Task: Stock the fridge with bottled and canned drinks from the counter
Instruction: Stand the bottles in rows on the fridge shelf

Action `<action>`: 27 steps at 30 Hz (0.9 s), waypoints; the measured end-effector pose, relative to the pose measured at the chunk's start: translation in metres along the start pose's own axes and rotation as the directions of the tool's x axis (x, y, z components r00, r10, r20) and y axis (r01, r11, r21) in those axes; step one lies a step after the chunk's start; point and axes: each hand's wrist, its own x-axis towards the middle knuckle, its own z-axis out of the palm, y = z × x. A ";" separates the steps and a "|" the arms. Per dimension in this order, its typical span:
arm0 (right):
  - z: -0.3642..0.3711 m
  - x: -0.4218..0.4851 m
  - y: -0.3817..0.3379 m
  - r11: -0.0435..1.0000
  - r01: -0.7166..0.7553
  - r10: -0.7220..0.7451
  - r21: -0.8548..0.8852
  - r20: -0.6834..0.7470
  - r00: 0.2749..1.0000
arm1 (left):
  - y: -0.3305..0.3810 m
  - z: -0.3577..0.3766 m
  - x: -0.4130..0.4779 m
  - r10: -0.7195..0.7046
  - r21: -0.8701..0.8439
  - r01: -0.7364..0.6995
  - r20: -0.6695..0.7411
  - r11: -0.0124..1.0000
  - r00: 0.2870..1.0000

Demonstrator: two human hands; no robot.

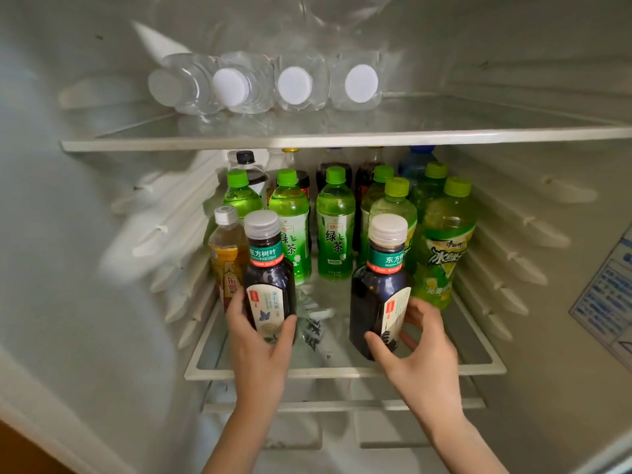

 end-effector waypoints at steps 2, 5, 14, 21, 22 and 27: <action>-0.002 0.000 0.003 1.000 0.002 -0.003 0.024 0.031 1.000 | 0.002 0.003 0.008 -0.003 0.009 0.003 0.017 1.000 1.000; -0.002 0.001 0.005 1.000 -0.002 0.001 0.031 0.042 0.999 | 0.001 0.008 0.018 -0.023 0.000 0.023 0.075 1.000 0.997; 0.034 0.004 -0.012 0.988 0.008 -0.016 -0.154 -0.049 0.999 | -0.002 0.006 0.021 -0.053 0.062 0.040 0.216 0.997 0.975; 0.069 0.012 -0.018 0.974 0.042 -0.054 -0.222 -0.048 0.997 | 0.001 0.007 0.028 -0.017 0.087 -0.007 0.278 0.996 0.960; 0.073 0.013 -0.018 0.972 0.043 -0.054 -0.231 -0.041 0.998 | 0.002 0.008 0.029 -0.008 0.071 -0.012 0.279 0.997 0.960; 0.088 0.024 -0.022 0.959 0.043 -0.055 -0.280 -0.037 0.998 | 0.002 0.016 0.036 0.028 -0.001 -0.029 0.270 1.000 0.962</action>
